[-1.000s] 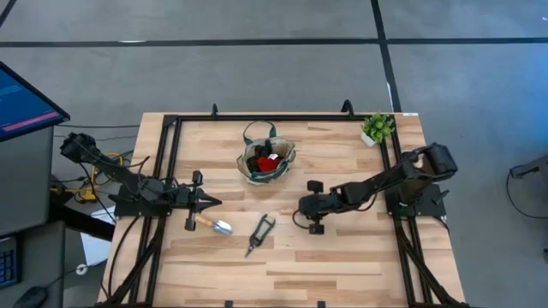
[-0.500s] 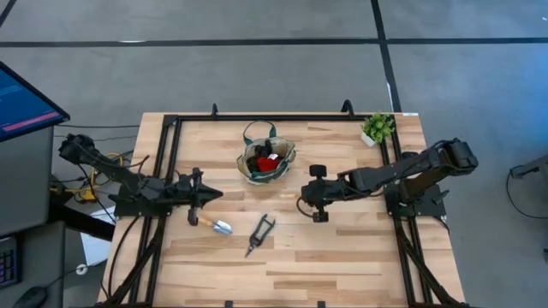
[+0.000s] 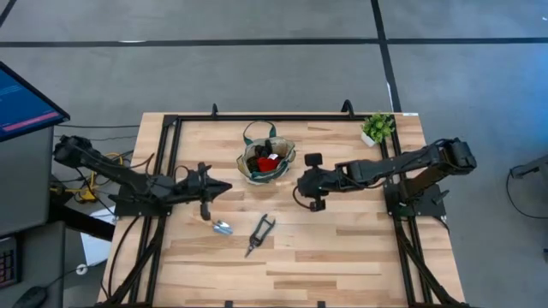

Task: Pick & Place Garden tools in Gardening bag
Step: Put the brown right trowel into the brown gardening bag

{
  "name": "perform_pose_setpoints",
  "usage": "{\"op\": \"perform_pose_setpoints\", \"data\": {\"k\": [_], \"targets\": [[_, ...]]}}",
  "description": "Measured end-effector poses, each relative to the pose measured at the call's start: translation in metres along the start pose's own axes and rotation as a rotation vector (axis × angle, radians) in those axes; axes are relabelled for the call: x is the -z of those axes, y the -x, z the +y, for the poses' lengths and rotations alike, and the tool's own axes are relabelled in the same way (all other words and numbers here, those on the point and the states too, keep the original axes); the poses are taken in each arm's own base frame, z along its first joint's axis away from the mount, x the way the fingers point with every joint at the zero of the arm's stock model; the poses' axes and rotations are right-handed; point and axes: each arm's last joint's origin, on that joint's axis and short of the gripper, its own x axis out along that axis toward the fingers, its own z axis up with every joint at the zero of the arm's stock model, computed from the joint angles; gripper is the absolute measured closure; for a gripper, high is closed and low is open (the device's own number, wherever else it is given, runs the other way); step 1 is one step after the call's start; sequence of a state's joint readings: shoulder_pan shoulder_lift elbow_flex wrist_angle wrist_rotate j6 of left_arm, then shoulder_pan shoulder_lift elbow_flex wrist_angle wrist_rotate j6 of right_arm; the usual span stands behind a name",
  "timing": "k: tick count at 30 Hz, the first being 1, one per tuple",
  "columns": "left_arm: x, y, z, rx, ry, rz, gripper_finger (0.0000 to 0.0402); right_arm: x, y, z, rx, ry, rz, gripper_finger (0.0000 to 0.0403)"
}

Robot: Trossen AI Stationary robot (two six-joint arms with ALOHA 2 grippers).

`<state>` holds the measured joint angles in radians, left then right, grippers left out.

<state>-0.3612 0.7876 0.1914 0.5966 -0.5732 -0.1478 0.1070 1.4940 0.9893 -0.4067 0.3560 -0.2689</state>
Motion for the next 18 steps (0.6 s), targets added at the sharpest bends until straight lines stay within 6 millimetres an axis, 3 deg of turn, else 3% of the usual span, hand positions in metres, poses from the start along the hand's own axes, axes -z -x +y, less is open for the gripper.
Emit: {"op": "perform_pose_setpoints", "data": {"k": [18], "targets": [[-0.004, 0.000, -0.001, 0.002, 0.011, -0.043, 0.0399, -0.007, 0.006, 0.010, 0.069, 0.054, -0.028, 0.0352]]}}
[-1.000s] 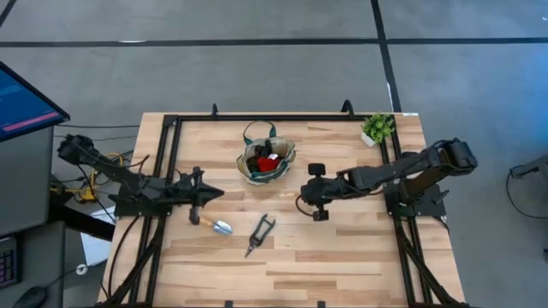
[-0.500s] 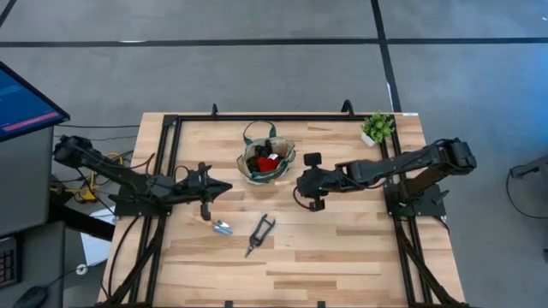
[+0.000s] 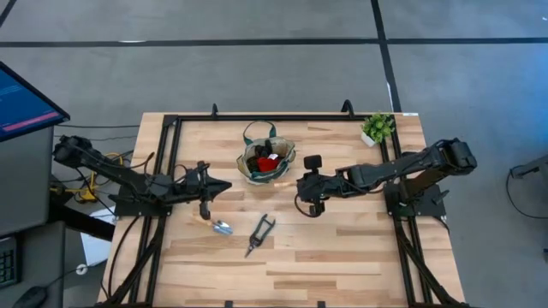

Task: Pick & Place Garden tools in Gardening bag
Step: Put the brown right trowel into the brown gardening bag

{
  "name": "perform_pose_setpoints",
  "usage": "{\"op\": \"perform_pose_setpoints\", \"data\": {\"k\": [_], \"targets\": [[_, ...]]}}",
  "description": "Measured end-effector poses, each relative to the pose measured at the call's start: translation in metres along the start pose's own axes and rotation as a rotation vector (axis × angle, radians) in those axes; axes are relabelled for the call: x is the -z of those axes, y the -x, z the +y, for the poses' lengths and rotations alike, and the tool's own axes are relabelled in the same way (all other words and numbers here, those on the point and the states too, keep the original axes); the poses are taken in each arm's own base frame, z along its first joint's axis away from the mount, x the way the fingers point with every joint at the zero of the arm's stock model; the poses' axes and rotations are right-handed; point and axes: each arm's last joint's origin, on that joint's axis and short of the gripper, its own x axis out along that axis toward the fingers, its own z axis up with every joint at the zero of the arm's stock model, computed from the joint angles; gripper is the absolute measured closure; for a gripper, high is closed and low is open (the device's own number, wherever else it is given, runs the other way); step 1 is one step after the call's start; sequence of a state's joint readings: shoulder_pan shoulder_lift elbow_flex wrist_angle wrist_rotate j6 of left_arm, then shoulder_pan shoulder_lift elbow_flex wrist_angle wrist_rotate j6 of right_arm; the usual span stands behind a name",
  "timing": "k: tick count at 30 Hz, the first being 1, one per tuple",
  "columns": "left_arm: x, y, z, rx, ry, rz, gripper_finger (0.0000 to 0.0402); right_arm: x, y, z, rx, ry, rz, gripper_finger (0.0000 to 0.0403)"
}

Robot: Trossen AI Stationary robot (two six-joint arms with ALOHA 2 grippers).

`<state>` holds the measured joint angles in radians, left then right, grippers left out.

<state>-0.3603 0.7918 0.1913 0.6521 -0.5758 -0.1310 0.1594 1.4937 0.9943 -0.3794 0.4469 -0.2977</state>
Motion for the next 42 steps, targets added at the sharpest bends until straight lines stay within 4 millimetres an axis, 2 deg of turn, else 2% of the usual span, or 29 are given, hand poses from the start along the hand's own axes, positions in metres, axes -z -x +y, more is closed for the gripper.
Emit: {"op": "perform_pose_setpoints", "data": {"k": [10, 16, 21, 28, 31, 36, 42], "targets": [[0.005, -0.002, 0.003, -0.022, 0.062, 0.043, 0.0399, -0.003, 0.001, 0.001, 0.005, -0.007, -0.026, 0.0352], [0.007, -0.009, 0.007, 0.061, 0.100, 0.107, 0.0399, -0.004, 0.000, 0.000, 0.009, 0.000, -0.035, 0.0352], [0.008, -0.029, 0.009, 0.020, 0.132, 0.263, 0.0399, -0.005, 0.000, -0.001, 0.013, -0.008, -0.052, 0.0352], [0.007, -0.063, 0.009, 0.053, 0.138, 0.351, 0.0399, -0.006, 0.000, -0.001, 0.012, -0.008, -0.054, 0.0352], [0.004, -0.078, 0.005, 0.117, 0.152, 0.378, 0.0399, -0.006, 0.000, -0.001, -0.003, -0.007, -0.059, 0.0352], [0.004, -0.100, 0.003, 0.113, 0.098, 0.399, 0.0399, -0.006, 0.000, 0.000, -0.035, -0.007, -0.071, 0.0352], [0.001, -0.113, 0.005, 0.092, 0.087, 0.383, 0.0393, -0.007, 0.002, 0.003, -0.042, 0.001, -0.074, 0.0352]]}}
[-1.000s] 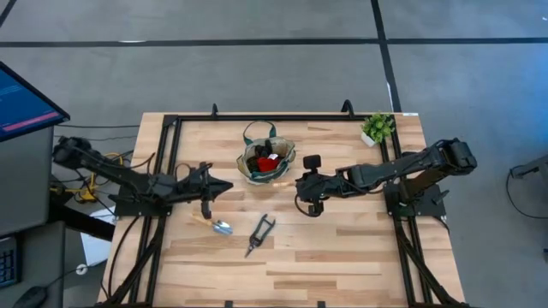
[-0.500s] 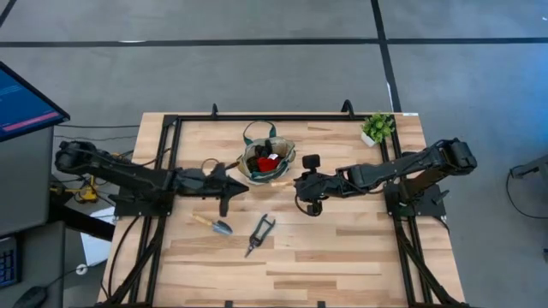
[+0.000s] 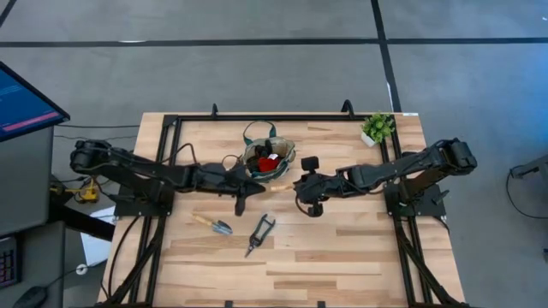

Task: Pick & Place Garden tools in Gardening bag
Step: Put the brown right trowel into the brown gardening bag

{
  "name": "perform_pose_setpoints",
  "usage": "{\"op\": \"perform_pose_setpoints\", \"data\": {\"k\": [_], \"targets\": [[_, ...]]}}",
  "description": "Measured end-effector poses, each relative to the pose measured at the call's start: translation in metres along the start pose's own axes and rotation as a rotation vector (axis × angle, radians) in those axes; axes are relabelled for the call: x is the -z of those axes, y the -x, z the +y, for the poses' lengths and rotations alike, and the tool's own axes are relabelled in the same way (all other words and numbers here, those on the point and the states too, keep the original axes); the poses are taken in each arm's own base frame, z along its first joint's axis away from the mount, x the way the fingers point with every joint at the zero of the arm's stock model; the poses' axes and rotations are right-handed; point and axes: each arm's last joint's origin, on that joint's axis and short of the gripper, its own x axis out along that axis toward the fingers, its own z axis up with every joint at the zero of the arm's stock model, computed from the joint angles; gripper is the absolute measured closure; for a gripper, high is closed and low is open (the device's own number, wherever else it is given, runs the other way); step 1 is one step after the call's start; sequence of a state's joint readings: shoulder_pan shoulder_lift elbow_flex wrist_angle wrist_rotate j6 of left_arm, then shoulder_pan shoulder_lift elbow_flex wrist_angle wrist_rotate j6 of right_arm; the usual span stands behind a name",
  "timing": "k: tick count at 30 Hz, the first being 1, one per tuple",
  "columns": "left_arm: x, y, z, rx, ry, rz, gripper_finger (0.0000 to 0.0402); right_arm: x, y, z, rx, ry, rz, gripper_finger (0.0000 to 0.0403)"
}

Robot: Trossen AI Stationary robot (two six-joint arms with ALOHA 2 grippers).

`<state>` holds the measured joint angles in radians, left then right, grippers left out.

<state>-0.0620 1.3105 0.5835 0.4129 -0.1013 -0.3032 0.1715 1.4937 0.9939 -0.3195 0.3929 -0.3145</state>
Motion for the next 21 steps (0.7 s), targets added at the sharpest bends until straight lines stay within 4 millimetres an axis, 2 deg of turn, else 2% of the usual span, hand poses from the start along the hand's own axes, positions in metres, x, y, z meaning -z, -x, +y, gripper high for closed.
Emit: {"op": "perform_pose_setpoints", "data": {"k": [5, 12, 17, 21], "targets": [[0.002, -0.003, 0.001, -0.007, -0.030, 0.003, 0.0366, -0.001, 0.001, 0.004, -0.011, 0.017, -0.005, 0.0352], [-0.001, -0.002, -0.002, 0.015, -0.031, -0.031, 0.0298, 0.000, 0.001, 0.004, -0.013, 0.023, 0.002, 0.0352], [0.001, -0.015, -0.004, 0.041, 0.022, -0.089, 0.0250, 0.000, 0.001, 0.004, -0.013, 0.023, 0.002, 0.0352], [0.016, -0.032, 0.002, 0.017, 0.125, -0.050, 0.0226, 0.000, 0.001, 0.004, -0.015, 0.024, 0.006, 0.0352]]}}
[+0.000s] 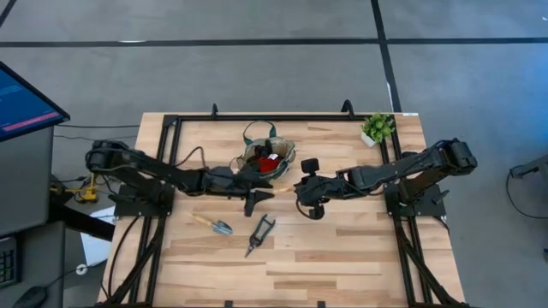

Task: Pick & Place Garden tools in Gardening bag
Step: Put the brown right trowel into the brown gardening bag

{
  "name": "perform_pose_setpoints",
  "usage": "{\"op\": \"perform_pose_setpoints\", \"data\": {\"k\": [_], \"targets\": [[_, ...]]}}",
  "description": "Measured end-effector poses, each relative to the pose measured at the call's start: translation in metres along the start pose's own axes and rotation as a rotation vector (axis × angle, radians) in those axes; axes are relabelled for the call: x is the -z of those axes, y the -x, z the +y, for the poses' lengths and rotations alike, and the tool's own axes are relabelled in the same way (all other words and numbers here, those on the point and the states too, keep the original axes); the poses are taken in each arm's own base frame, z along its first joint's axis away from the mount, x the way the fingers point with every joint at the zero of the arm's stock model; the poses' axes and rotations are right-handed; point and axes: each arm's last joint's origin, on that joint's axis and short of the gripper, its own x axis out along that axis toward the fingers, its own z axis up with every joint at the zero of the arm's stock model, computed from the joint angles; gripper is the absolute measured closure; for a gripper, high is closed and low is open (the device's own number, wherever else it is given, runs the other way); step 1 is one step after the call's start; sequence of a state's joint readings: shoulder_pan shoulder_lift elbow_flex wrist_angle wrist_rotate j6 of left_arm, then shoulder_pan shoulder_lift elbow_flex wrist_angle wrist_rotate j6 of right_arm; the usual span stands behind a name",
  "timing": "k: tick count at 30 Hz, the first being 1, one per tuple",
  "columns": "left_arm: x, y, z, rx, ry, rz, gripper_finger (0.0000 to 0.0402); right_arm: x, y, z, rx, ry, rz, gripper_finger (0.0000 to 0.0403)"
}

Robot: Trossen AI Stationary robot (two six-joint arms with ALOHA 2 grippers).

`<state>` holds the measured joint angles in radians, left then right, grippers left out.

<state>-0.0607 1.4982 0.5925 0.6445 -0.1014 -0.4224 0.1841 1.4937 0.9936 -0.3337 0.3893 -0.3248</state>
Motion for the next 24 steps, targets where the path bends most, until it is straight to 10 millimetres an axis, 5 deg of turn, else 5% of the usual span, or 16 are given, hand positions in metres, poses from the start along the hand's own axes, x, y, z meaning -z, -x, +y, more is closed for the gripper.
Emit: {"op": "perform_pose_setpoints", "data": {"k": [9, 24], "targets": [[-0.007, -0.023, -0.007, 0.047, 0.023, 0.002, 0.0223, 0.001, 0.000, 0.000, -0.004, 0.002, 0.004, 0.0352], [-0.007, -0.023, -0.012, 0.111, 0.026, 0.040, 0.0227, -0.005, 0.004, 0.010, -0.014, 0.043, -0.036, 0.0352]]}}
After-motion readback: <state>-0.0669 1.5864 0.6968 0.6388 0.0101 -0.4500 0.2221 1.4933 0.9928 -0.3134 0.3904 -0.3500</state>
